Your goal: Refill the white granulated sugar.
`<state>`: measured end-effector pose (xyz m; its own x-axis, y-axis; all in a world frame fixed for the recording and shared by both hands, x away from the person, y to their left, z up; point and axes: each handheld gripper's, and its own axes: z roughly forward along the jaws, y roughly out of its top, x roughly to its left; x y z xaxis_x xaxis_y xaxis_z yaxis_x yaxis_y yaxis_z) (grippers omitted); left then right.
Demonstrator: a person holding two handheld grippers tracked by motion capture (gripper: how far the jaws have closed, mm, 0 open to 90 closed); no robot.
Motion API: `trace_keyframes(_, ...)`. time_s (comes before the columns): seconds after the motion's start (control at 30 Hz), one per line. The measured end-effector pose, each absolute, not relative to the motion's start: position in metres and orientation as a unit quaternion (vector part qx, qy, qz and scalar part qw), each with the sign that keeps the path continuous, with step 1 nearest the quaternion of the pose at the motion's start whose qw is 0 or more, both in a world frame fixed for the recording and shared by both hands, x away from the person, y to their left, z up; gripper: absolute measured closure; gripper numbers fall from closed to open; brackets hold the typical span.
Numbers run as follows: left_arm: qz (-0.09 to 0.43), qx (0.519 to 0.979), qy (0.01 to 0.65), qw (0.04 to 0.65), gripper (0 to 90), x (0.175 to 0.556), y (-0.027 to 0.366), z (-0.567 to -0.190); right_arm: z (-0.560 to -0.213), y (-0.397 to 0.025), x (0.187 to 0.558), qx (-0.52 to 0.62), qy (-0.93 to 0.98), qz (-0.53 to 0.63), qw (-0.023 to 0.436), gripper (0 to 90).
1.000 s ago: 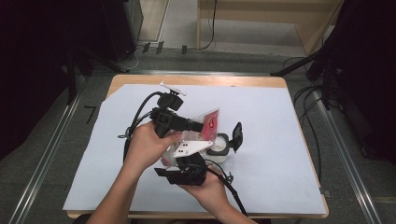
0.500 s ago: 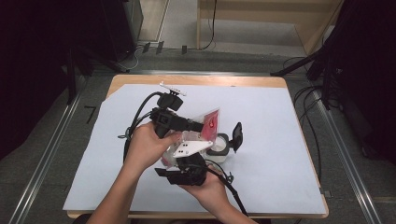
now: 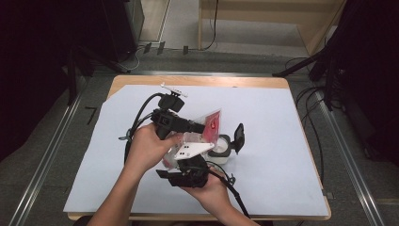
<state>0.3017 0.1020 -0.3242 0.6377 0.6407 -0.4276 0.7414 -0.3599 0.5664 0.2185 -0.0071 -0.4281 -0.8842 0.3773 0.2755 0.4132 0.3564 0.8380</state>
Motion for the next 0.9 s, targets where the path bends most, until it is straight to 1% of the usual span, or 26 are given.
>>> trace_keyframes(0.9,-0.062,0.824,0.417,0.379,75.4,0.3010,0.1006,-0.3235,-0.4282,-0.0073,0.2182,-0.241,-0.824,-0.513,0.014,63.4)
